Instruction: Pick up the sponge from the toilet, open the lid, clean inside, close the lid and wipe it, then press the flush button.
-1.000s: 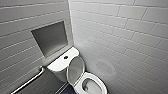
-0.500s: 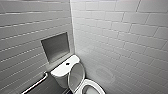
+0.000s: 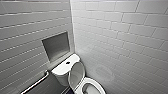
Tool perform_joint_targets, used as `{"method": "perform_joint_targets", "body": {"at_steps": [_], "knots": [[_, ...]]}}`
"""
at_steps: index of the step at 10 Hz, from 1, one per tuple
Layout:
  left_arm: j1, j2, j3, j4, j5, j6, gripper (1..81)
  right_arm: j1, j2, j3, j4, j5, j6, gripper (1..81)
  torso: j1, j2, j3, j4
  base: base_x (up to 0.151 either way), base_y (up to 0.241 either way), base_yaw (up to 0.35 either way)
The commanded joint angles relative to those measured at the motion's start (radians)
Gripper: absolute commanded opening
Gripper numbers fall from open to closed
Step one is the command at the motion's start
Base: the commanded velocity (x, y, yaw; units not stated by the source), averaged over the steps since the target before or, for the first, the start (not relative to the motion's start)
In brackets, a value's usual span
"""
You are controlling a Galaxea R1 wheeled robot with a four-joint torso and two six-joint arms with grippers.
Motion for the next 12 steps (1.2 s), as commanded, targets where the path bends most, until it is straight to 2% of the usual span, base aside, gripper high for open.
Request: {"method": "perform_joint_targets", "body": {"at_steps": [1, 3, 4, 5, 6, 7, 8, 9, 10, 11, 12], "knots": [[-0.020, 0.000, -0.021, -0.001, -0.006, -0.002, 81.1, 0.004, 0.022, 0.001, 0.013, -0.055, 0.005, 1.0, -0.063, 0.098, 0.098, 0.000, 0.000, 0.000, 0.000], [-0.017, 0.008, -0.021, 0.005, -0.005, -0.001, 81.1, 0.008, 0.034, -0.013, 0.020, -0.055, 0.003, 1.0, -0.103, 0.160, 0.157, 0.000, 0.000, 0.000, 0.000], [-0.014, 0.015, -0.021, 0.005, -0.002, -0.002, 81.1, 0.013, 0.034, -0.019, 0.020, -0.056, 0.003, 1.0, -0.062, 0.096, 0.195, 0.000, 0.000, 0.000, 0.000], [-0.014, 0.017, -0.021, -0.004, 0.001, -0.005, 81.1, 0.017, 0.033, -0.027, 0.020, -0.056, 0.003, 1.0, -0.083, 0.126, 0.227, 0.000, 0.000, 0.000, 0.000], [-0.011, 0.017, -0.026, -0.006, 0.006, -0.005, 81.1, 0.022, 0.033, -0.036, 0.023, -0.056, 0.005, 1.0, -0.090, 0.134, 0.155, 0.000, 0.000, 0.000, 0.000], [-0.005, 0.008, -0.028, -0.014, 0.004, -0.014, 81.1, 0.025, 0.034, -0.043, 0.023, -0.056, 0.003, 1.0, -0.097, 0.143, 0.166, 0.000, 0.000, 0.000, 0.000], [-0.002, 0.014, -0.029, -0.047, 0.045, -0.022, 81.1, 0.033, 0.033, -0.051, 0.023, -0.065, 0.003, 1.0, -0.099, 0.148, 0.173, 0.000, 0.000, 0.000, 0.000], [-0.002, 0.029, -0.029, -0.098, 0.127, -0.010, 81.1, 0.037, 0.034, -0.059, 0.023, -0.067, 0.003, 1.0, -0.100, 0.149, 0.172, 0.000, 0.000, 0.000, 0.000], [-0.003, 0.041, -0.028, -0.159, 0.170, 0.071, 81.1, 0.039, 0.034, -0.059, 0.023, -0.067, 0.003, 1.0, -0.100, 0.149, 0.172, 0.000, 0.000, 0.000, 0.000], [-0.003, 0.055, -0.029, -0.304, 0.181, 0.236, 81.1, 0.039, 0.033, -0.059, 0.023, -0.067, 0.003, 1.0, -0.100, 0.149, 0.172, 0.000, 0.000, 0.000, 0.000], [-0.005, 0.057, -0.029, -0.513, 0.179, 0.425, 81.1, 0.039, 0.034, -0.059, 0.023, -0.067, 0.003, 1.0, -0.100, 0.149, 0.172, 0.000, 0.000, 0.000, 0.000]]}}
